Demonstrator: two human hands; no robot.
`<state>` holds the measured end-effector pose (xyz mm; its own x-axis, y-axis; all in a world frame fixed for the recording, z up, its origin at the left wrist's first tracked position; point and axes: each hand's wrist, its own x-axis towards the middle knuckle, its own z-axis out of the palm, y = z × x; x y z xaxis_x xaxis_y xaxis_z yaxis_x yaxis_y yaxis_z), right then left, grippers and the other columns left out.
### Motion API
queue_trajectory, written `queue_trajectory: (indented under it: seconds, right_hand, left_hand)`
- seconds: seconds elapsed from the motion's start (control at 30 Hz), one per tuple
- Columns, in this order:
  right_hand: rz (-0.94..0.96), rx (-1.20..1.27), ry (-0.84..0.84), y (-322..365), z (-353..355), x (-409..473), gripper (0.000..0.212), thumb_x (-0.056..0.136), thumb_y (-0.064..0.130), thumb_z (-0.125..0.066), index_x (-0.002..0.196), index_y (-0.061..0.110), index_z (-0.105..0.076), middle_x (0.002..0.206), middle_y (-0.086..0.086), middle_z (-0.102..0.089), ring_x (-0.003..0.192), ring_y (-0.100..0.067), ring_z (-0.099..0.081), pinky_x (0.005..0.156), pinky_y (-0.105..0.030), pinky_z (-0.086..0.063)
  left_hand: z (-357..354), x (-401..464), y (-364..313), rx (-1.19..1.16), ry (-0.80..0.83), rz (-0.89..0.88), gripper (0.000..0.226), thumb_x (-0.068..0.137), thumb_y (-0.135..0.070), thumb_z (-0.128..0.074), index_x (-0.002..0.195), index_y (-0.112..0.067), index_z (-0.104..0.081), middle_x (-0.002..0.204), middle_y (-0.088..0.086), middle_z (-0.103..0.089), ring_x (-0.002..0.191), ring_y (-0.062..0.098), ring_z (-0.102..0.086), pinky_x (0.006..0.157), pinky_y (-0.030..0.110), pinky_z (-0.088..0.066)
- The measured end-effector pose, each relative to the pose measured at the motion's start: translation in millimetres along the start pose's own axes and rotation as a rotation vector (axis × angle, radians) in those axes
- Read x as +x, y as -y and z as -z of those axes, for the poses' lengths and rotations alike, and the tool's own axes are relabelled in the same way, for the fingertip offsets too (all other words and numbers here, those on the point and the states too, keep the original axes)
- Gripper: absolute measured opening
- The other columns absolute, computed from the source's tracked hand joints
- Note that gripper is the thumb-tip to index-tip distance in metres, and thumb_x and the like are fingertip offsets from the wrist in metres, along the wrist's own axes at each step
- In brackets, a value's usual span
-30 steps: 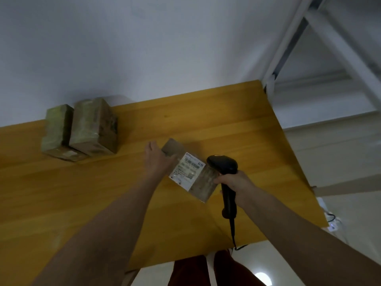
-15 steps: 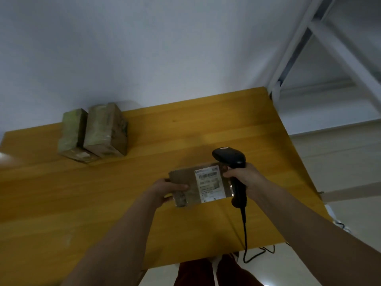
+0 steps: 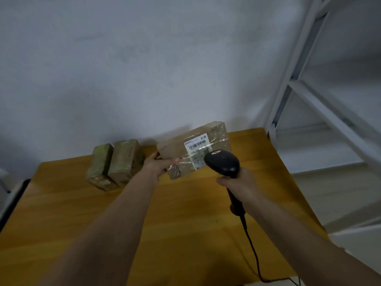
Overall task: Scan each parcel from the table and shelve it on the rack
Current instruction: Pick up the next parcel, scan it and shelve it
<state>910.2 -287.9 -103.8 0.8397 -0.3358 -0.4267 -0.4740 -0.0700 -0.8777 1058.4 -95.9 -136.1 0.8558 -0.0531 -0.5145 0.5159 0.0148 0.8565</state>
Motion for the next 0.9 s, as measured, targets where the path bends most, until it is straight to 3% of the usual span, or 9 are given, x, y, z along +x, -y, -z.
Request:
queue_trajectory:
  seconds: [0.13,0.33,0.47,0.5,0.53,0.6,0.67,0.8,0.9]
  right_hand:
    - [0.050,-0.001,-0.005,9.5,-1.2,-9.4,0.005,0.083,0.000,-0.063,0.085,0.002,-0.059,0.069,-0.006,-0.045,0.064,-0.016,-0.043,0.055,-0.027,-0.032]
    - [0.103,-0.007,-0.013,18.7,-9.8,-15.8,0.020,0.083,0.001,-0.062,0.104,-0.001,-0.063,0.085,-0.012,-0.053,0.078,-0.023,-0.050,0.065,-0.030,-0.038]
    - [0.110,-0.039,-0.039,18.7,-17.5,-15.6,0.023,0.083,0.000,-0.061,0.105,-0.007,-0.061,0.085,-0.012,-0.052,0.087,-0.044,-0.054,0.085,-0.051,-0.049]
    - [0.109,-0.038,-0.048,18.4,-19.3,-15.2,0.024,0.083,0.000,-0.061,0.106,-0.008,-0.060,0.085,-0.011,-0.051,0.082,-0.044,-0.052,0.081,-0.050,-0.049]
    - [0.107,-0.030,-0.057,17.3,-20.8,-14.9,0.025,0.083,0.000,-0.062,0.106,-0.008,-0.060,0.084,-0.011,-0.050,0.076,-0.038,-0.051,0.070,-0.037,-0.042]
    - [0.090,-0.003,-0.076,14.3,-23.2,-14.6,0.022,0.082,0.001,-0.063,0.104,-0.004,-0.061,0.083,-0.011,-0.051,0.078,-0.024,-0.049,0.076,-0.044,-0.052]
    - [0.051,0.036,-0.096,7.3,-23.5,-15.9,0.021,0.081,0.001,-0.065,0.101,-0.003,-0.062,0.082,-0.011,-0.051,0.077,-0.022,-0.049,0.059,-0.028,-0.041]
    - [-0.049,0.091,-0.159,-14.1,-17.2,-23.2,0.009,0.080,0.002,-0.067,0.083,0.007,-0.060,0.074,-0.009,-0.046,0.069,-0.020,-0.046,0.058,-0.027,-0.036]
    - [-0.100,0.107,-0.222,-35.1,-2.3,-34.7,0.019,0.079,0.000,-0.066,0.074,0.014,-0.054,0.068,-0.007,-0.042,0.061,-0.017,-0.041,0.054,-0.026,-0.032]
  left_hand:
    - [1.0,-3.7,-18.3,0.008,0.010,-0.046,0.087,0.064,0.007,-0.082,0.141,-0.004,-0.044,0.130,0.014,-0.061,0.105,0.024,-0.063,0.070,0.027,-0.054]
    - [9.5,-4.4,-27.2,-0.003,0.024,-0.079,0.083,0.065,0.007,-0.081,0.140,-0.005,-0.046,0.128,0.013,-0.062,0.096,0.021,-0.063,0.064,0.026,-0.053]
    - [15.5,-1.1,-26.2,0.021,0.036,-0.087,0.080,0.065,0.007,-0.082,0.137,-0.006,-0.049,0.127,0.013,-0.062,0.094,0.021,-0.063,0.065,0.025,-0.053]
    - [16.6,0.2,-25.4,0.036,0.039,-0.088,0.079,0.065,0.006,-0.082,0.136,-0.007,-0.050,0.127,0.012,-0.062,0.094,0.021,-0.063,0.065,0.025,-0.053]
    - [17.6,1.8,-23.8,0.051,0.043,-0.087,0.080,0.065,0.005,-0.083,0.136,-0.008,-0.050,0.127,0.012,-0.062,0.096,0.021,-0.063,0.065,0.024,-0.052]
    - [18.3,6.7,-18.4,0.081,0.050,-0.069,0.083,0.063,0.002,-0.085,0.137,-0.008,-0.049,0.127,0.012,-0.062,0.100,0.022,-0.062,0.069,0.026,-0.052]
    - [14.4,12.3,-7.9,0.135,0.062,-0.032,0.088,0.061,-0.001,-0.087,0.139,-0.007,-0.045,0.128,0.012,-0.061,0.102,0.024,-0.061,0.077,0.031,-0.051]
    - [-13.0,17.3,22.5,0.337,0.187,0.033,0.091,0.060,-0.003,-0.089,0.138,-0.006,-0.044,0.130,0.014,-0.058,0.102,0.023,-0.058,0.086,0.032,-0.049]
    - [-42.4,9.5,45.6,0.547,0.324,0.077,0.082,0.063,-0.006,-0.089,0.133,-0.006,-0.047,0.128,0.014,-0.059,0.098,0.021,-0.055,0.085,0.033,-0.049]
